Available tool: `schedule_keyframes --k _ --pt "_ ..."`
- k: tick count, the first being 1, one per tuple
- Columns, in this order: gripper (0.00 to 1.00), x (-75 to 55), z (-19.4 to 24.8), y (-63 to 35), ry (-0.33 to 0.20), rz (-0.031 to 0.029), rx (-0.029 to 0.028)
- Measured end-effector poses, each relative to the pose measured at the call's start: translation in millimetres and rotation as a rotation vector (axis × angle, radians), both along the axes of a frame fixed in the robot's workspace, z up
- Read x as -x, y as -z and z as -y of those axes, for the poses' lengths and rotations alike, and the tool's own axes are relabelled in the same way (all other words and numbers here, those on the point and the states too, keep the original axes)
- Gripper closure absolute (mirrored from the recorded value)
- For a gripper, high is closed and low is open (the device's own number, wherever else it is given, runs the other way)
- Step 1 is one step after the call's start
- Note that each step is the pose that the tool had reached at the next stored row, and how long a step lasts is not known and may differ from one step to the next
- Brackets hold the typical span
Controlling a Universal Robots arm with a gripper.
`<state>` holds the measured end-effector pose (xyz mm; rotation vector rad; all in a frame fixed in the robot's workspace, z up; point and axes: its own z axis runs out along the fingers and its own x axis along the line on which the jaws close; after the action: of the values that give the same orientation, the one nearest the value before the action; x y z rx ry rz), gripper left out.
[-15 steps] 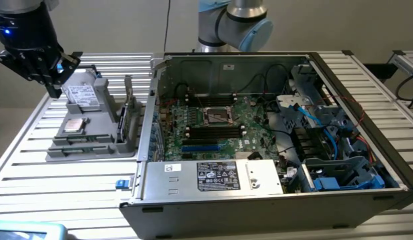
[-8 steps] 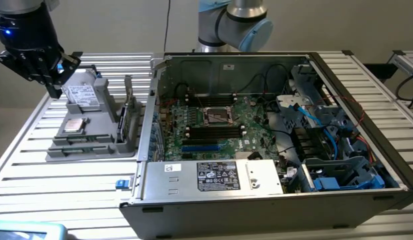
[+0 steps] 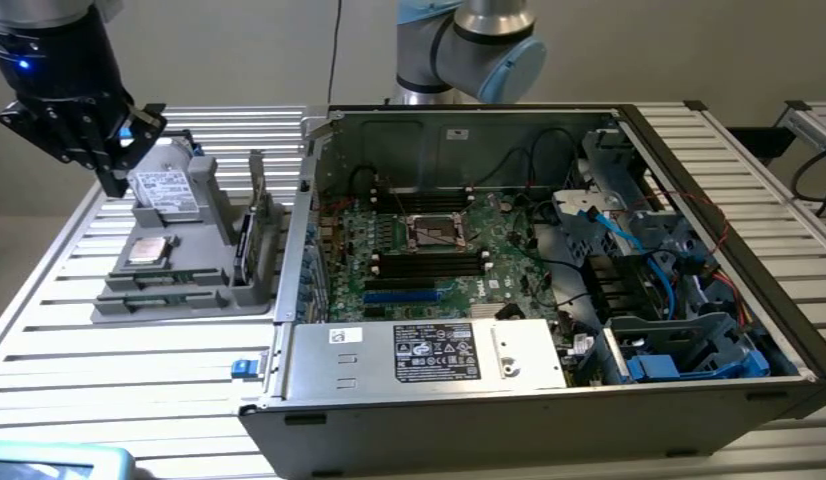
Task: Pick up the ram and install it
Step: 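Reach for the ram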
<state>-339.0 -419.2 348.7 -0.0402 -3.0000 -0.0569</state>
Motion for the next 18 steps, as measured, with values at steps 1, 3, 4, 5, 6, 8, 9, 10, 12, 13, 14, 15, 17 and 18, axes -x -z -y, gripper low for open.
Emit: schedule_keyframes --k 1,3,4,5,6,8,9,10,12,13,14,15,17,18 --pt "0.89 -0.2 0.0 0.2 -0.012 0.0001 -0.0001" --pt "0.89 -0.3 0.1 0.3 -0.045 0.0003 0.0002" --pt "0.89 -0.3 0.0 0.4 -0.063 0.0011 0.0006" --pt "0.89 -0.3 0.0 0.7 -0.078 0.0028 0.0018" --pt "0.89 -0.3 0.0 0.9 -0.088 0.0056 0.0038" --pt "0.89 0.1 0.0 1.2 -0.096 0.0145 0.0104" --pt "0.89 0.4 -0.1 1.7 -0.097 0.0223 0.0136" --pt "0.89 1.0 -0.2 2.0 -0.098 0.0309 0.0166" --pt "0.89 2.1 -0.3 2.7 -0.099 0.0488 0.0218" --pt "0.89 2.7 -0.4 3.1 -0.099 0.0586 0.0244" --pt "0.89 3.2 -0.4 3.5 -0.099 0.0667 0.0264" --pt "0.89 3.5 -0.4 3.9 -0.099 0.0737 0.0281" --pt "0.89 3.5 -0.4 4.1 -0.099 0.0765 0.0302" --pt "0.89 3.4 -0.4 4.1 -0.100 0.0766 0.0302"
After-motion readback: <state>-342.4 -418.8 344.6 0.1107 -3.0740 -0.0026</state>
